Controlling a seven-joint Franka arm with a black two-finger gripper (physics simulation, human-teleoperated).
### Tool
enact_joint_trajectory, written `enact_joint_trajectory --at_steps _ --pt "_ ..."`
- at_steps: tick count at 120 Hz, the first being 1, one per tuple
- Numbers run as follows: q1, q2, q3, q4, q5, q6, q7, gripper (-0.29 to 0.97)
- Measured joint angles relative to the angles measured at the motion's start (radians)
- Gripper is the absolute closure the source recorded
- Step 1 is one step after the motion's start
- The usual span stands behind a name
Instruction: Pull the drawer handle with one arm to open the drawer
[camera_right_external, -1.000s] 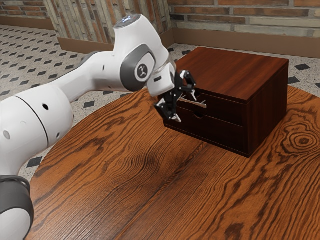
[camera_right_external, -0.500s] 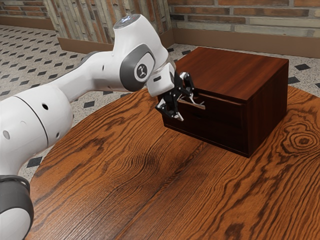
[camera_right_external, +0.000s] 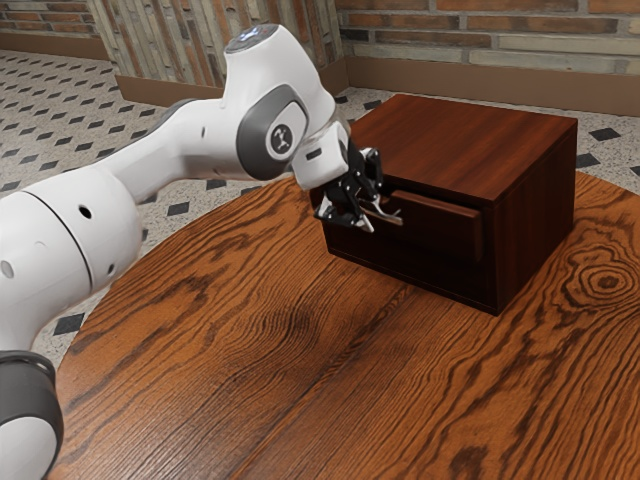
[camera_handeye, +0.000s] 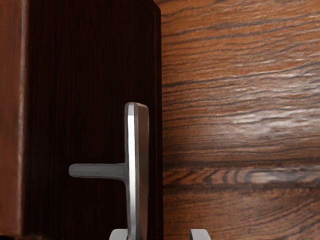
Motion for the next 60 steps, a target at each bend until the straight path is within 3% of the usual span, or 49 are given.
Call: enact_joint_trajectory --at_steps 60 --pt "-0.006 -0.094 0.001 -0.128 0.006 -0.013 -0.045 0.74"
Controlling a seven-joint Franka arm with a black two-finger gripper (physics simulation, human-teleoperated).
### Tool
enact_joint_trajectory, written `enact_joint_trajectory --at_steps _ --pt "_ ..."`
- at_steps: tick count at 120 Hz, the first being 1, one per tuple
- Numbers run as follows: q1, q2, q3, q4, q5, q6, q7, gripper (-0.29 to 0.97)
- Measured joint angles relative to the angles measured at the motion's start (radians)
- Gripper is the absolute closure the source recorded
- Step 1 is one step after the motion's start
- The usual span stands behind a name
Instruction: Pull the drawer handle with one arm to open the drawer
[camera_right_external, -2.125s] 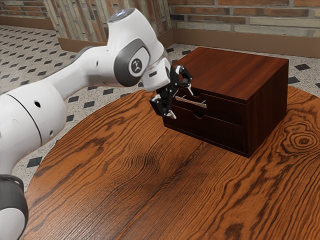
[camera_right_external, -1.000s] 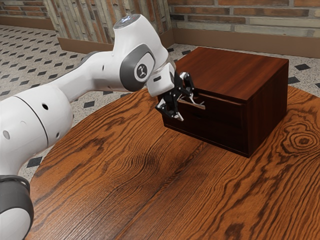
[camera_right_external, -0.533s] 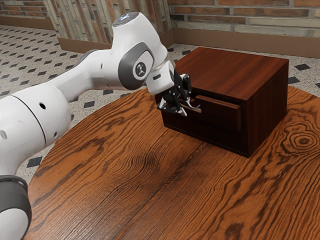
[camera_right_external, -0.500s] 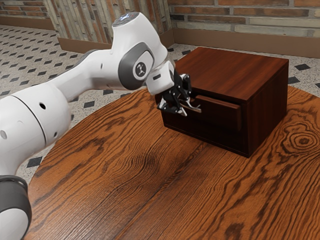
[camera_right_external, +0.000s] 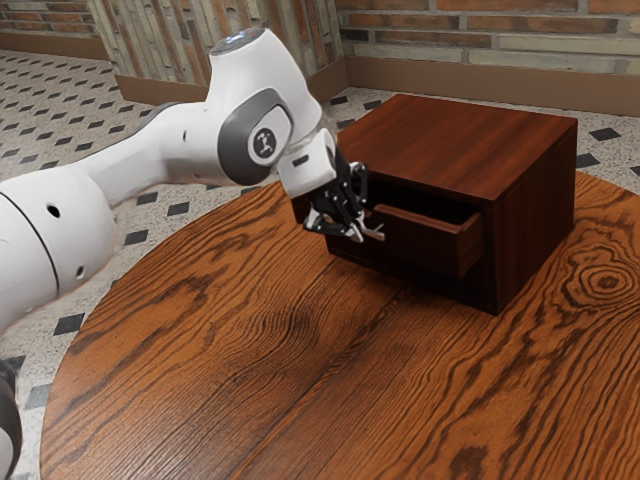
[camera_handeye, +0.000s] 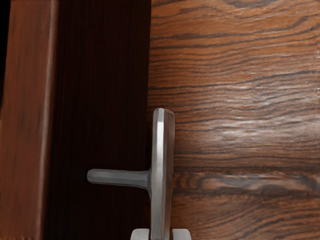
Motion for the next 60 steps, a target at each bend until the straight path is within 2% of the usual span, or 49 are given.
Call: enact_joint_trajectory --at_steps 60 --pt "0.001 -0.173 -0.001 -0.214 0.0 0.019 -0.039 0.76"
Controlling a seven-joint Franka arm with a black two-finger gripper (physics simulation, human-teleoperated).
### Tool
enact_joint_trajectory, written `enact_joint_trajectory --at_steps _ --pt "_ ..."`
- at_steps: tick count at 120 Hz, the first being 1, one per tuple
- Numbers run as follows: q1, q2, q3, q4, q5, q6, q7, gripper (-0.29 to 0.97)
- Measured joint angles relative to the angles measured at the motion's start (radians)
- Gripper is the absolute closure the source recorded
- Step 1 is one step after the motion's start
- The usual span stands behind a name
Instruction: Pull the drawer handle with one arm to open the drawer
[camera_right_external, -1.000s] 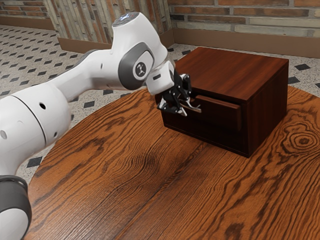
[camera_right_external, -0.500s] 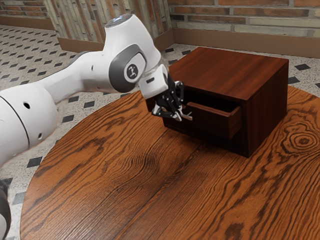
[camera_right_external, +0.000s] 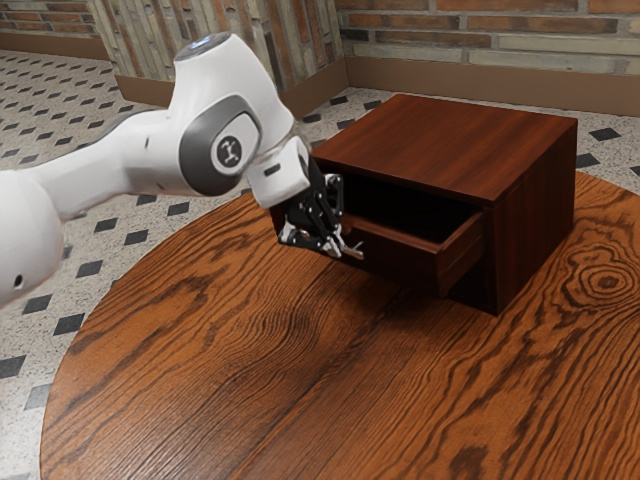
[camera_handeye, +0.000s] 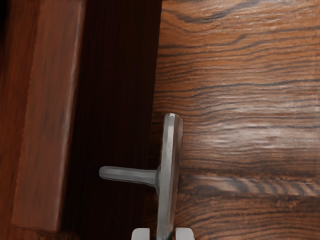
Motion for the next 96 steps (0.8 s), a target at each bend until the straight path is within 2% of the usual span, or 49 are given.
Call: enact_joint_trajectory --at_steps 67,81,96 --pt "0.03 -0.276 -0.029 -0.331 0.002 0.074 -0.048 0.75" --pt "0.006 -0.375 -0.095 -0.327 0.01 0.076 -0.056 0.49" --pt "-0.009 -0.416 -0.119 -0.214 0.003 -0.002 -0.063 0.26"
